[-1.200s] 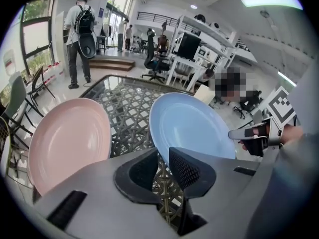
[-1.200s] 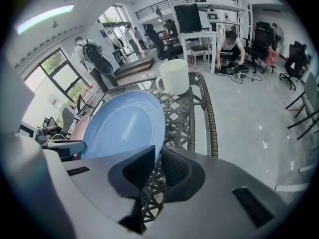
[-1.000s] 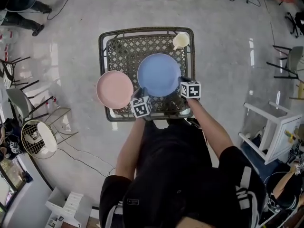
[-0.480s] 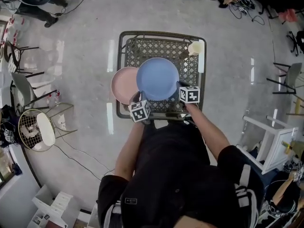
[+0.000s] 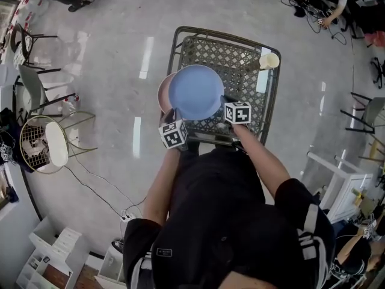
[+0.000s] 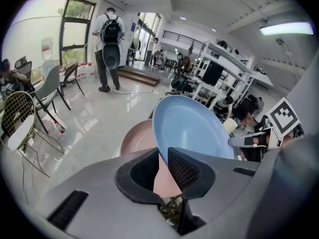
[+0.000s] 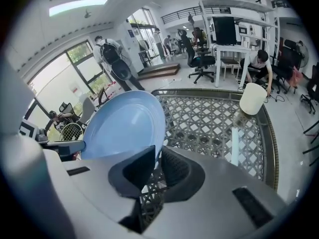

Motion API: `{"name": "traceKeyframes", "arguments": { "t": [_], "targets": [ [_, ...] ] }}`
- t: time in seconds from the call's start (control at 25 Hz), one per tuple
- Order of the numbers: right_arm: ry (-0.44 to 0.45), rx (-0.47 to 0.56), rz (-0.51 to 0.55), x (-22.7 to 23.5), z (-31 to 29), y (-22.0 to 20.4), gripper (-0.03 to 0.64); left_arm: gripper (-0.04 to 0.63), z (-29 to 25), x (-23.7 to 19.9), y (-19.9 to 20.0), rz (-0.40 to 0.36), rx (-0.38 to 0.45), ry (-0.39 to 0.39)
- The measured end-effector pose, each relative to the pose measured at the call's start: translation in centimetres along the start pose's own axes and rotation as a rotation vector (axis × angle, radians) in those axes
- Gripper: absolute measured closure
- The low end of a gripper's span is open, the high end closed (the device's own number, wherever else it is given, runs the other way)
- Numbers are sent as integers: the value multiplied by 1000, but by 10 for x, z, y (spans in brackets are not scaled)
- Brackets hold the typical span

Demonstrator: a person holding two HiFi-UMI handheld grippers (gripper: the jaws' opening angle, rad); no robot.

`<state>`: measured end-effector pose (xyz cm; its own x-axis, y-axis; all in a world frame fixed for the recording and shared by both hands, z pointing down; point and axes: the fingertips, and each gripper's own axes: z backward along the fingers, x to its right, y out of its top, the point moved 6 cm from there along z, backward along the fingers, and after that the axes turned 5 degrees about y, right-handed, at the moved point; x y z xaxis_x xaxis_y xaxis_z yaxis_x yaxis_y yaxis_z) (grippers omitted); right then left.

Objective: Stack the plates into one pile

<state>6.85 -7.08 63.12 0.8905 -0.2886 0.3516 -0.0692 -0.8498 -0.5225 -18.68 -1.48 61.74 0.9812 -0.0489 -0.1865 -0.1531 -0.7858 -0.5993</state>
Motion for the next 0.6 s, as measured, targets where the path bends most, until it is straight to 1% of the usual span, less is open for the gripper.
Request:
{"name": "traceKeyframes", "arguments": {
  "t": [0.12,0.36,0.6],
  "targets": [
    [8,-13,12,-16,-14,1,580,528,-2,-20,-3,7,-9,10],
    [-3,-55,29,-34,-39,2,580,526,-13,-49,-7,10,-47,11],
    [-21,-103,31,-35,-61,-6,580,522,-31,-61,-19,2,-103,8]
  ]
}}
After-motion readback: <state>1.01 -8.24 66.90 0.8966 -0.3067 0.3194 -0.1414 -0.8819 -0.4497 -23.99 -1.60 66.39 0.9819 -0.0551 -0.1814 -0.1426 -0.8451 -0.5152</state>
